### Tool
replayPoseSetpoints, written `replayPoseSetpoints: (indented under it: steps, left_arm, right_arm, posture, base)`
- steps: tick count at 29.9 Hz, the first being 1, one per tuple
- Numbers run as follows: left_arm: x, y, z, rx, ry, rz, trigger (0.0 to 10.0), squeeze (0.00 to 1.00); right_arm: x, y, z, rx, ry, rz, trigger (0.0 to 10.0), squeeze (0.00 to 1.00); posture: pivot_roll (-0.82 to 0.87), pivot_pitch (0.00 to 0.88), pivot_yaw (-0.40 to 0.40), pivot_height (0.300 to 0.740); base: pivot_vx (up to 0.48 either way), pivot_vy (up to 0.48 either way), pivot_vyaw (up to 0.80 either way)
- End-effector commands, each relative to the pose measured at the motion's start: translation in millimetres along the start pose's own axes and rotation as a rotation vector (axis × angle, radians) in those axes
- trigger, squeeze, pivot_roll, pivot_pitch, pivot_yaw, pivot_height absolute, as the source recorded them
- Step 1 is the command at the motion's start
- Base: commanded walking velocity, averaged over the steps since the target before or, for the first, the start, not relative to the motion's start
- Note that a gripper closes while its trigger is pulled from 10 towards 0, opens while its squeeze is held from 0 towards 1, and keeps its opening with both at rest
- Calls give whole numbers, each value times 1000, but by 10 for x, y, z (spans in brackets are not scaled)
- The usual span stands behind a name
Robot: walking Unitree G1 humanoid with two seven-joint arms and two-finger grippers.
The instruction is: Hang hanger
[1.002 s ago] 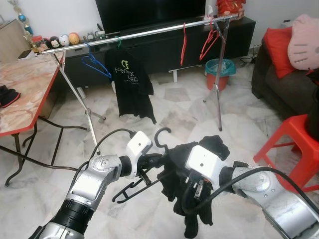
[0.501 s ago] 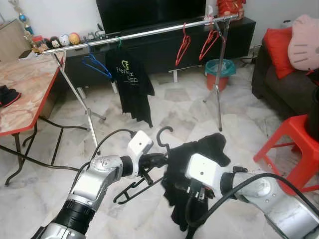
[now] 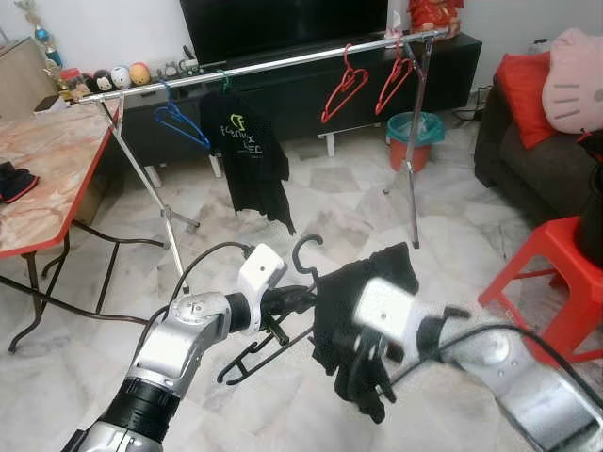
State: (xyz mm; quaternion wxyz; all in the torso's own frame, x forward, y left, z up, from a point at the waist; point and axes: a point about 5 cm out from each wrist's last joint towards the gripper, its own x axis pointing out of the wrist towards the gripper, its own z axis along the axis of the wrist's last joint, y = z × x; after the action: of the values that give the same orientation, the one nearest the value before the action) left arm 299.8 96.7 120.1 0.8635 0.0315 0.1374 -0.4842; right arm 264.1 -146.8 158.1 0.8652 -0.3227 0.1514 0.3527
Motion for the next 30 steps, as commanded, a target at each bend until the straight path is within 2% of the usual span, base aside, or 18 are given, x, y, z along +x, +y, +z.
replayPoseSetpoints:
  steps: [1, 3, 6, 8, 9, 10, 16, 22, 26, 27, 28, 29, 30]
  left_arm:
    - [-41, 5, 97, 20, -34, -12, 10000, 0]
    - [-45, -2, 87, 22, -30, -18, 10000, 0]
    - [-52, -23, 78, 32, -22, -41, 10000, 0]
    - [-63, -39, 72, 43, -14, -65, 10000, 0]
    - [-63, -39, 72, 43, -14, -65, 10000, 0]
    - [-78, -51, 62, 56, -2, -87, 10000, 0]
    - [-136, -77, 70, 86, 15, -143, 10000, 0]
    - [-136, -140, 116, 111, 17, -201, 10000, 0]
    - [-149, -172, 141, 127, 22, -234, 10000, 0]
    - [-152, -177, 144, 133, 26, -240, 10000, 0]
    - [-155, -180, 145, 138, 30, -244, 10000, 0]
    - [-160, -186, 148, 146, 36, -251, 10000, 0]
    - [-164, -192, 152, 148, 37, -259, 10000, 0]
  right_arm:
    - [-58, -178, 139, 1, -97, -85, 10000, 0]
    - [-129, -255, 172, -4, -146, -88, 10000, 0]
    - [-198, -337, 65, -17, -116, -73, 10000, 0]
    - [-250, -387, -87, -3, -90, -24, 10000, 0]
    - [-250, -387, -87, -3, -90, -24, 10000, 0]
    - [-272, -375, -157, 23, -101, 29, 10000, 0]
    - [-327, -278, -375, 15, -161, 182, 10000, 0]
    - [-333, -315, -467, 47, -235, 222, 10000, 0]
    - [-337, -339, -471, 36, -311, 268, 10000, 0]
    - [-334, -344, -472, 35, -322, 285, 10000, 63]
    - [-330, -350, -477, 31, -331, 297, 10000, 553]
    - [-323, -367, -478, 19, -338, 305, 10000, 1000]
    - [-318, -376, -478, 5, -332, 306, 10000, 1000]
  posture:
    - [-139, 0, 139, 740]
    - [-145, 0, 139, 740]
    - [-145, 0, 137, 740]
    - [-146, 0, 136, 740]
    - [-146, 0, 136, 740]
    - [-149, 0, 133, 740]
    - [-138, 0, 119, 740]
    - [-131, 0, 112, 740]
    - [-128, 0, 110, 740]
    - [-128, 0, 110, 740]
    - [-128, 0, 110, 740]
    - [-122, 0, 107, 740]
    - [-122, 0, 107, 740]
  base:
    - [0, 0, 0]
    - [0, 0, 0]
    - [0, 0, 0]
    - [0, 0, 0]
    - [0, 0, 0]
    - [0, 0, 0]
    - [0, 0, 0]
    - [0, 0, 0]
    - [0, 0, 0]
    - [0, 0, 0]
    - [0, 0, 0]
    - [0, 0, 0]
    - [0, 0, 0]
